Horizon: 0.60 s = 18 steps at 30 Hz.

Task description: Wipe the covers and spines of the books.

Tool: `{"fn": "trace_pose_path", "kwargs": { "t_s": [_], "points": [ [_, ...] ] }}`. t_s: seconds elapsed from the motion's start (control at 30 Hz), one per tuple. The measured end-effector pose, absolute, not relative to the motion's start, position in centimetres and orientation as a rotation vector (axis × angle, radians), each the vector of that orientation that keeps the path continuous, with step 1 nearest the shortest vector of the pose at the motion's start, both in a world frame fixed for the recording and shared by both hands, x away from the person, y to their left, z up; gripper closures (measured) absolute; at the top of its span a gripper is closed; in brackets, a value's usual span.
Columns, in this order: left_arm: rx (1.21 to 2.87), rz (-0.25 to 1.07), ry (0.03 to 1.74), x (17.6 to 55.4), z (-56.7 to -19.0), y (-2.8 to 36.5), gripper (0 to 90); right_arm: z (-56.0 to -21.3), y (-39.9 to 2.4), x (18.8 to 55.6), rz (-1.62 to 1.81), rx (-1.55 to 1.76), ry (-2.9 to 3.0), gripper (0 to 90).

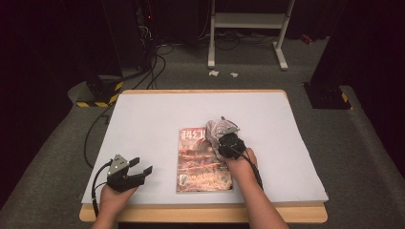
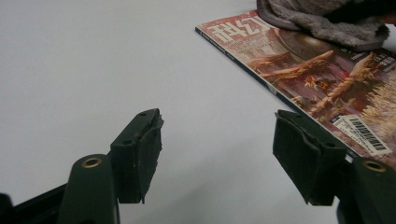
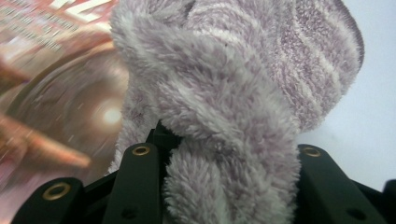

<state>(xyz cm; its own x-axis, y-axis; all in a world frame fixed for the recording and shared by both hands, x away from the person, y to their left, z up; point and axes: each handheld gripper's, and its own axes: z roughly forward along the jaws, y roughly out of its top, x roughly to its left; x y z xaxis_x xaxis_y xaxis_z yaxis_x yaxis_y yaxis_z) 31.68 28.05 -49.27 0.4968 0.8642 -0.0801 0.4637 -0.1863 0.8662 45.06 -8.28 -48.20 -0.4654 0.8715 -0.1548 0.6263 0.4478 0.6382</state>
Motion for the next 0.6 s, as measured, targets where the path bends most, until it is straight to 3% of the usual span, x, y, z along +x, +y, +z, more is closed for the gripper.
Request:
{"fn": "trace_pose_path", "kwargs": {
  "t_s": [0.27,0.6],
  "points": [
    [1.821,0.545,1.114,31.7,-49.3,28.3,32.8,-48.2,-4.8,48.4,0.678,1.261,2.26,60.7],
    [1.827,0.546,1.104,31.7,-49.2,28.3,32.9,-48.5,3.9,47.7,0.769,1.089,2.378,60.7]
  ]
}}
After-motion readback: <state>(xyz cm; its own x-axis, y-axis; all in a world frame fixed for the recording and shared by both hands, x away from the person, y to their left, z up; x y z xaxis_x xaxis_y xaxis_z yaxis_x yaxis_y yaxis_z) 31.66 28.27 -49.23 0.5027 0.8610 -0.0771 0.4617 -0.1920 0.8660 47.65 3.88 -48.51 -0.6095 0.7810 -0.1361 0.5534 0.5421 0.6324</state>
